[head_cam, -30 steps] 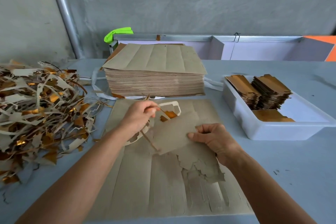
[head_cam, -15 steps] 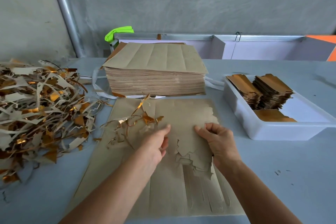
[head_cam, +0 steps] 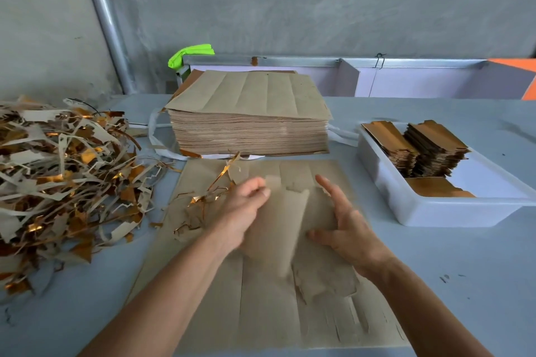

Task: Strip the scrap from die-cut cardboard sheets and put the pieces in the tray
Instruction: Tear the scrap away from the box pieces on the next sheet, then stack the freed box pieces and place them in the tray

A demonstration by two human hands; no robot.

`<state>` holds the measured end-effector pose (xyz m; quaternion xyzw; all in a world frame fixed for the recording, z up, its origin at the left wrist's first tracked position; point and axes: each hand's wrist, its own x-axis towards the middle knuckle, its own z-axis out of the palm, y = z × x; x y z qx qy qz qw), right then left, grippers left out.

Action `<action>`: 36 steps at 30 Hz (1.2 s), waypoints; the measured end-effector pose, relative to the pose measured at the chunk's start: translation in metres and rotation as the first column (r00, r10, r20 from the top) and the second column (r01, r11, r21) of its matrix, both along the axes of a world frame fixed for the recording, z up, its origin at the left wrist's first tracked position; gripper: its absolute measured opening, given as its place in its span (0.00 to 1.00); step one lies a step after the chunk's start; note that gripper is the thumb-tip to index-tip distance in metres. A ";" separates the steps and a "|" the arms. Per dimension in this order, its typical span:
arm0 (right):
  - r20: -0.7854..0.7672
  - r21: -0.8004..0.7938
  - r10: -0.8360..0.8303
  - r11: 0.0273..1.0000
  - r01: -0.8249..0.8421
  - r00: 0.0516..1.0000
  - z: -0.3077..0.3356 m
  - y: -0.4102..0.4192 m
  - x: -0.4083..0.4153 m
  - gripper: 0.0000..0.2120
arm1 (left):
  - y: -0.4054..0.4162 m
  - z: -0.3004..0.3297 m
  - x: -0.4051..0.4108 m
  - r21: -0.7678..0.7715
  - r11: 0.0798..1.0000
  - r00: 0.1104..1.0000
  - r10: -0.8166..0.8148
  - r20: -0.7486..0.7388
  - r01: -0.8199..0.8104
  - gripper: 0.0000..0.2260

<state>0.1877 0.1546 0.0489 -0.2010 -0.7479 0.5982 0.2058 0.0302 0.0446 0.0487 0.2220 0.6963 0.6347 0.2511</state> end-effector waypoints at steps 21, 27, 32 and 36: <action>-0.210 -0.398 -0.394 0.870 0.290 0.895 -0.006 -0.017 -0.009 0.08 | 0.016 -0.021 0.058 0.043 0.987 0.981 -0.159 0.111 0.155 0.21; -0.314 -0.360 -0.346 0.905 0.226 0.884 0.003 -0.015 -0.012 0.11 | 0.010 -0.020 0.041 0.018 0.982 0.982 -0.187 0.008 0.187 0.15; -0.234 -0.271 -0.292 0.936 0.226 0.927 -0.012 -0.027 -0.015 0.08 | 0.002 -0.034 0.048 0.016 0.983 0.981 -0.184 0.054 0.184 0.21; -0.197 -0.285 -0.304 0.927 0.242 0.932 -0.008 -0.023 -0.013 0.06 | 0.001 -0.031 0.049 0.105 0.970 0.976 -0.218 -0.020 0.219 0.20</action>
